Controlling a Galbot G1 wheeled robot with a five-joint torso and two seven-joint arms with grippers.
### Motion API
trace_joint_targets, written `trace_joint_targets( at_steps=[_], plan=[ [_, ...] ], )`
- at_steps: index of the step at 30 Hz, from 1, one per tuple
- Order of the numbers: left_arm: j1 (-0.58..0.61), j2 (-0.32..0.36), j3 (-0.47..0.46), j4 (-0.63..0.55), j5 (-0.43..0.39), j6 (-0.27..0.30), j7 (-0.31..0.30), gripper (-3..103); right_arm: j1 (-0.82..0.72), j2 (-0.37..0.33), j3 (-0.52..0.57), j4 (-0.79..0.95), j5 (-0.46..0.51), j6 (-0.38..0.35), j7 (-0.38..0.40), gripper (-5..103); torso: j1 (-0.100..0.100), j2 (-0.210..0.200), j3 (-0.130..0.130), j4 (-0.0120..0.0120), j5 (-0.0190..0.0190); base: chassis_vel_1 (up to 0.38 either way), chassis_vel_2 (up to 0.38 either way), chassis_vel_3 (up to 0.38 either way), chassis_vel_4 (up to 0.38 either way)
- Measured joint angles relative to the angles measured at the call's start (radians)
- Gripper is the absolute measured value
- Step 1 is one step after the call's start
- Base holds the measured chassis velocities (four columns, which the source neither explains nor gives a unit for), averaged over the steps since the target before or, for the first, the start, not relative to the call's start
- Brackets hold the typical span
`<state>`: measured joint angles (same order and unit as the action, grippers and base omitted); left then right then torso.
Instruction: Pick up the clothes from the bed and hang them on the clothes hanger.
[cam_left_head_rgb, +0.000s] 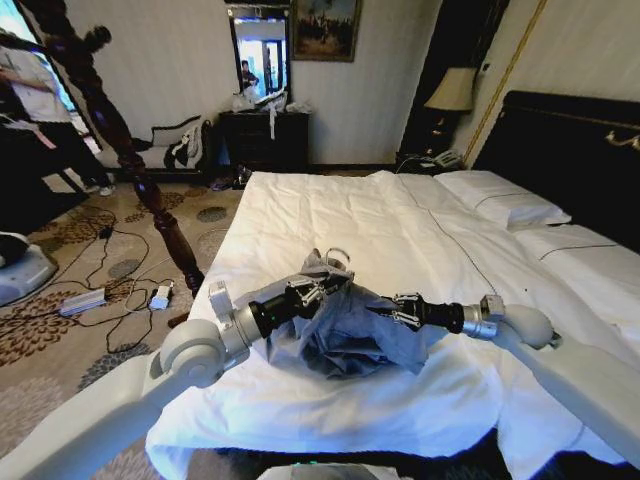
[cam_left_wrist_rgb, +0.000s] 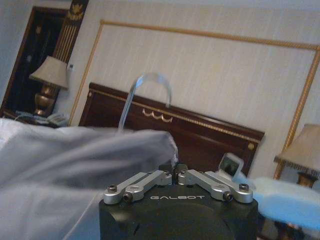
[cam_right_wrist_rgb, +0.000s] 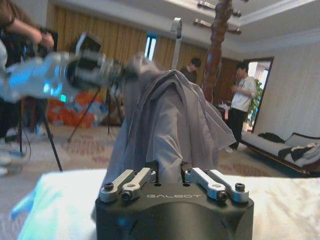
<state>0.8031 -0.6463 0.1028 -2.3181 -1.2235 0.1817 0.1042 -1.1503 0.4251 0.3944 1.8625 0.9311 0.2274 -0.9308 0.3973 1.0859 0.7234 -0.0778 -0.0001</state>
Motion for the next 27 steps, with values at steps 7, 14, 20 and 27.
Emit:
trace_joint_targets(
  at_steps=[7,14,20,27],
  plan=[
    [0.034,0.007,0.013,0.006,0.037,0.002,0.003,0,0.001,0.000,-0.001,0.025,0.089,-0.017,-0.004,18,0.000,0.000,0.000,-0.0001,0.0000,0.000,0.000,0.000,0.000],
    [0.045,0.014,0.013,-0.003,0.047,0.005,0.004,0,0.013,0.012,-0.012,0.033,0.115,-0.024,0.012,18,0.000,0.000,0.000,-0.0001,0.0002,0.000,0.000,0.000,0.000],
    [0.051,0.022,0.010,-0.005,0.057,0.006,0.003,0,0.013,0.023,-0.003,0.044,0.120,-0.026,0.021,18,0.000,0.000,0.000,0.0000,0.0000,0.000,0.000,0.000,0.000],
    [0.010,0.020,0.026,0.010,0.050,0.007,0.000,0,0.010,0.031,-0.003,0.037,0.102,-0.027,0.029,18,0.000,0.000,0.000,-0.0001,0.0001,0.000,0.000,0.000,0.000]
  ],
)
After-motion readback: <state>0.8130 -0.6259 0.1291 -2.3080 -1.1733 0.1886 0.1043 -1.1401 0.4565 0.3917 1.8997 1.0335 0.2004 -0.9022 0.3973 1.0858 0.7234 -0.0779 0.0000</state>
